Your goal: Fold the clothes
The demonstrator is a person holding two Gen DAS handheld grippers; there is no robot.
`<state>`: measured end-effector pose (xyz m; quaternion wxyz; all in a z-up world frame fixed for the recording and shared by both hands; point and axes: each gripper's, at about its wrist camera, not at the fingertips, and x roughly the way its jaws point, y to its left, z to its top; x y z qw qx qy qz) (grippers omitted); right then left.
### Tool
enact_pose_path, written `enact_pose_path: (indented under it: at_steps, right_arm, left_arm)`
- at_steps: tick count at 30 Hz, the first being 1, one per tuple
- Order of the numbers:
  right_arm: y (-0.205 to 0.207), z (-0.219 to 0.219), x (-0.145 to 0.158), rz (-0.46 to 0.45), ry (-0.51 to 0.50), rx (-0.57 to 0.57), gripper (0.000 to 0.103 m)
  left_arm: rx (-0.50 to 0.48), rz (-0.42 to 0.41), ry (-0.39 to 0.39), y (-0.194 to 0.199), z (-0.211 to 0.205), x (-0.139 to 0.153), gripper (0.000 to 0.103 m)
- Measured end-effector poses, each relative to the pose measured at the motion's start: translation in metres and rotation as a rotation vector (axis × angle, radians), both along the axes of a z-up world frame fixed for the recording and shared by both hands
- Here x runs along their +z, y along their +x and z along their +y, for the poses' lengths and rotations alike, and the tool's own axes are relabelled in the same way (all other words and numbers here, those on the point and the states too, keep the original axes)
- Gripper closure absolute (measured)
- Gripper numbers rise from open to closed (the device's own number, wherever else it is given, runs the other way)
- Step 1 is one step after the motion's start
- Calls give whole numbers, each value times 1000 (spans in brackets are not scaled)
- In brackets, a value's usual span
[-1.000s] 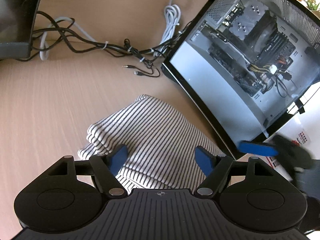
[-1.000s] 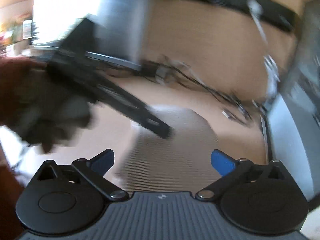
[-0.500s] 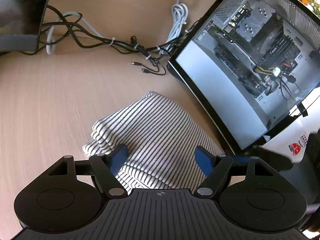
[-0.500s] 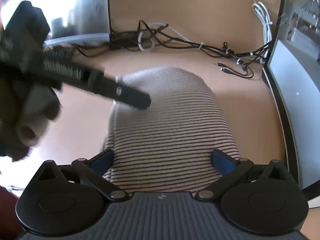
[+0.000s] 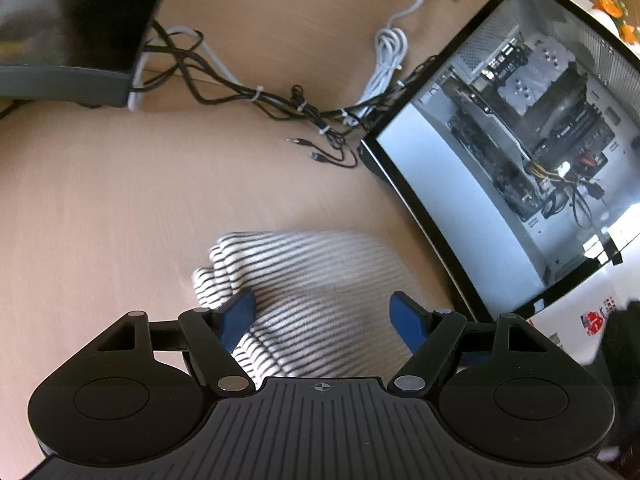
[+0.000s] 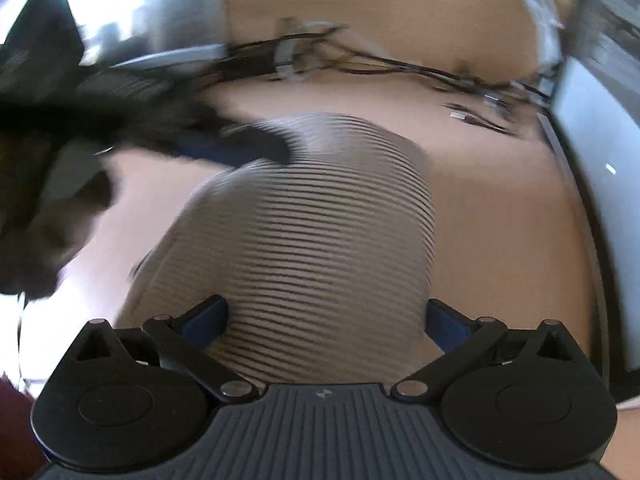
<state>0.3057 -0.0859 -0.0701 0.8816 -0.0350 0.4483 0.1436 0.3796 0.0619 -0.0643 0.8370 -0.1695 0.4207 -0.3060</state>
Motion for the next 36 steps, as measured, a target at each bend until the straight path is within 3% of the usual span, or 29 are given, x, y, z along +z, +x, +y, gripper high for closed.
enact_pose_path:
  at_steps: [4,7,11,14,18,21,23,29,32,36]
  right_arm:
    - [8,-21,15,9,92,-7,0]
    - [24,-61,37,-36,197,-98,0]
    - [63,-90,35,-72,246,-218,0]
    - [88,-85,18,-30,308,-224,1]
    - [113,-69,-11,95,398,-227,5]
    - [106,-51,4,76,444,-179,12]
    - [104,-45,7,67,430,-163,14]
    - [101,-31,7,57,341,-141,27]
    - [100,-23,6,52,297,-130,27]
    - [97,-16,7,40,243,-107,26]
  left_arm:
    - [3,-11,15,-4,6,3,23]
    - [35,-9,31,-12,9,12,23]
    - [32,1,100,-28,7,20,27]
    - [19,57,131,-37,10,11,35]
    - [28,113,127,-37,17,-8,35]
    - [20,107,137,-34,20,-11,32]
    - [2,79,175,-34,20,-12,29]
    - [27,84,162,-33,30,-14,26]
    - [23,37,201,-37,26,1,31]
    - [51,-58,153,-36,30,30,32]
